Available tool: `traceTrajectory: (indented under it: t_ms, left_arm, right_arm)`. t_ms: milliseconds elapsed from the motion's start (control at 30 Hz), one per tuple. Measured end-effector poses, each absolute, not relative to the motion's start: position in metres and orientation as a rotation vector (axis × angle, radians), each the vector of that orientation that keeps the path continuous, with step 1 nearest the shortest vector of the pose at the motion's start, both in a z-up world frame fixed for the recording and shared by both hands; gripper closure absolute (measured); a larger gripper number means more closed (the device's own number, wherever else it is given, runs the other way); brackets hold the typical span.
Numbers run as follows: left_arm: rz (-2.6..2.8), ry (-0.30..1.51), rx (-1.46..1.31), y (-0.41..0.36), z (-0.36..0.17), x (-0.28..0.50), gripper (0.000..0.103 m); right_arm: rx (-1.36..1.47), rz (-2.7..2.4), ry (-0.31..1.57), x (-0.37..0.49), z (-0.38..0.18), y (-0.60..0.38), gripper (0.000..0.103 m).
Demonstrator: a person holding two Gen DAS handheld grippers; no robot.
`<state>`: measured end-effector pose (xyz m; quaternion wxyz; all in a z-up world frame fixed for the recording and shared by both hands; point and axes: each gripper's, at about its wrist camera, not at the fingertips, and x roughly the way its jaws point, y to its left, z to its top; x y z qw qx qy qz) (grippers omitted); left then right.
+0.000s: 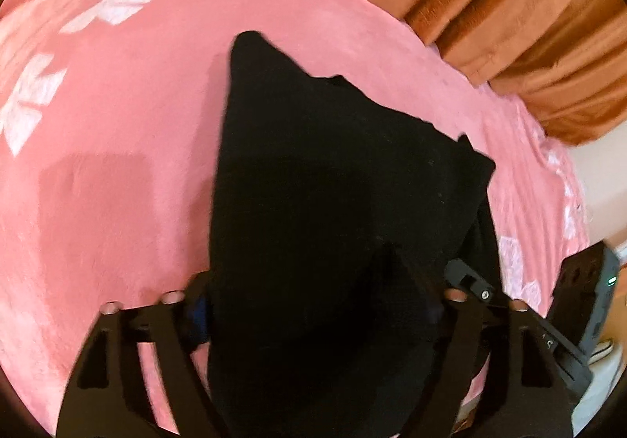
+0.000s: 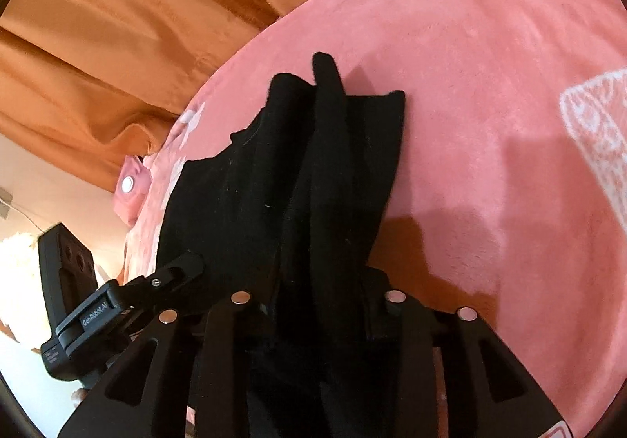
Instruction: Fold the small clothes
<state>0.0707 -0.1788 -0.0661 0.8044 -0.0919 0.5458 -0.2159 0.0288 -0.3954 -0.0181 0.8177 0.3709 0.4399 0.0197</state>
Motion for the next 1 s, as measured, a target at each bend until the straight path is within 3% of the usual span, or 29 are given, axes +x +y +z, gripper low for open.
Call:
traceTrajectory:
  t_ms: [67, 133, 467, 700, 867, 1000]
  left_arm:
    - [-0.481, 1.157, -0.18, -0.183, -0.053, 0.069, 0.069]
    - [-0.552, 1.124, -0.202, -0.181, -0.028, 0.063, 0.077]
    - [-0.768, 0.858, -0.221, -0.157, 0.109, -0.004, 0.08]
    - [-0.793, 0.493, -0.228, -0.073, 0.245, -0.045, 0.079]
    - [-0.746, 0.401, -0.206, -0.033, 0.283, -0.034, 0.078]
    - [-0.641, 0.483, -0.208, -0.013, 0.25, 0.011, 0.073]
  right_arm:
    - [0.745, 0.055, 0.908, 0.029, 0.003, -0.389, 0.086]
    - [0.725, 0.084, 0.869, 0.024, 0.027, -0.381, 0.087]
    - [0.494, 0.138, 0.586, -0.041, 0.193, -0.332, 0.088]
    - [0.402, 0.305, 0.298, -0.066, 0.304, -0.288, 0.087]
    - [0.424, 0.386, 0.226, -0.038, 0.327, -0.263, 0.087]
    - [0.502, 0.377, 0.333, 0.015, 0.281, -0.255, 0.086]
